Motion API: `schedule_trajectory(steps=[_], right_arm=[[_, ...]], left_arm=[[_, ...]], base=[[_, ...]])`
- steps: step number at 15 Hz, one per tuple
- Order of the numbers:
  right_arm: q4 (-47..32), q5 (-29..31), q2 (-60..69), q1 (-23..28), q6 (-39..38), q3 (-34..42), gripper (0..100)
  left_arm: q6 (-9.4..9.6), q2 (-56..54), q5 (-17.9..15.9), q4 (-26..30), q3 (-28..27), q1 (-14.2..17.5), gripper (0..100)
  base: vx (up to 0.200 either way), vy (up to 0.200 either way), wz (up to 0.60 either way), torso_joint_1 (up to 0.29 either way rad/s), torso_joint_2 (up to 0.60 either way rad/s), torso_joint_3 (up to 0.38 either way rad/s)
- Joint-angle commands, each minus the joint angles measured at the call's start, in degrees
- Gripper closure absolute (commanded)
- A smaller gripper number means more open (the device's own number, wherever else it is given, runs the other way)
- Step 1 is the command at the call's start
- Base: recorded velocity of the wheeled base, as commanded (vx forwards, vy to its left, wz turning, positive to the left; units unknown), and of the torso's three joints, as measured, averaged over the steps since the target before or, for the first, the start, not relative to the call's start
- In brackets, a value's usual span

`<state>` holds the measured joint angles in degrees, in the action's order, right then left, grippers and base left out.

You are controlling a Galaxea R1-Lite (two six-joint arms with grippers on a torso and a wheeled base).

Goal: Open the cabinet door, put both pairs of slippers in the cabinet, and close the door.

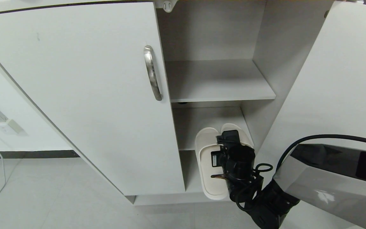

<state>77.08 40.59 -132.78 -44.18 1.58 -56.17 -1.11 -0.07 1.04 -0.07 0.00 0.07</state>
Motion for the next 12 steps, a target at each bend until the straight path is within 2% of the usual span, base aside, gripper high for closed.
schedule_trajectory(steps=[1,12], right_arm=[[-0.44,-0.52,-0.2,1.11,-0.18,-0.25,100],[-12.13,-2.1,-5.65,5.42,-0.18,-20.03,100]], left_arm=[[-0.03,0.07,0.02,-0.01,0.0,0.01,100],[-0.12,0.07,0.11,-0.01,0.0,0.01,100]], base=[[0.0,0.0,0.0,0.0,0.0,0.0],[0.0,0.0,0.0,0.0,0.0,0.0]])
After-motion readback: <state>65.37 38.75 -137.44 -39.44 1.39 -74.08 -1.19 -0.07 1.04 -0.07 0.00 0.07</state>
